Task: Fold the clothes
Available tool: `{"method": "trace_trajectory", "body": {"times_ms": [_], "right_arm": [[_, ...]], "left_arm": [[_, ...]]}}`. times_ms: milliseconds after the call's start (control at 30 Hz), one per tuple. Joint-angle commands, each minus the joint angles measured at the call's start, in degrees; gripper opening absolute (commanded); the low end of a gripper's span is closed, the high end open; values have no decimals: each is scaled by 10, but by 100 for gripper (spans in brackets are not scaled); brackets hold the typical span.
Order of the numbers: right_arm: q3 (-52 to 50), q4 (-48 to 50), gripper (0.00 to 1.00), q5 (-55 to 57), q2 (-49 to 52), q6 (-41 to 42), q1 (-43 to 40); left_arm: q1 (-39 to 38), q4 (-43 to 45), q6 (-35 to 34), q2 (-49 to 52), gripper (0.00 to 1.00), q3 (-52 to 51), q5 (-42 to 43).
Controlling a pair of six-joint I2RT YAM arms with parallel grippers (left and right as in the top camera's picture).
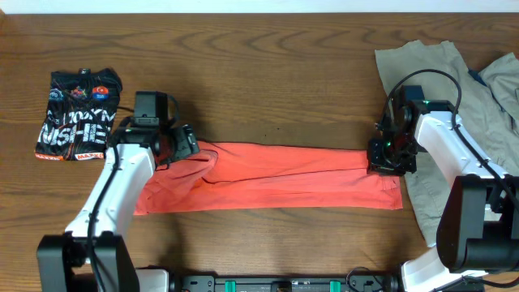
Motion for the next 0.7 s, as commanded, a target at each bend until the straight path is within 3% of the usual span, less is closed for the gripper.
{"method": "trace_trajectory", "body": {"times_ms": [0,300,400,667], "right_arm": [[-2,-12,34,37,-2,-6,4],[-2,-19,46,103,-2,-6,-4],[-2,-10,52,103,-2,-6,-4],[-2,-12,53,100,-2,-3,-4]], "left_arm": [[26,-2,-29,43,86,-23,-31],[68,-8,-29,98,86,-24,-28],[68,-12,-29,82,87,-19,-28],[68,-22,-29,-21,92,3,-26]]}}
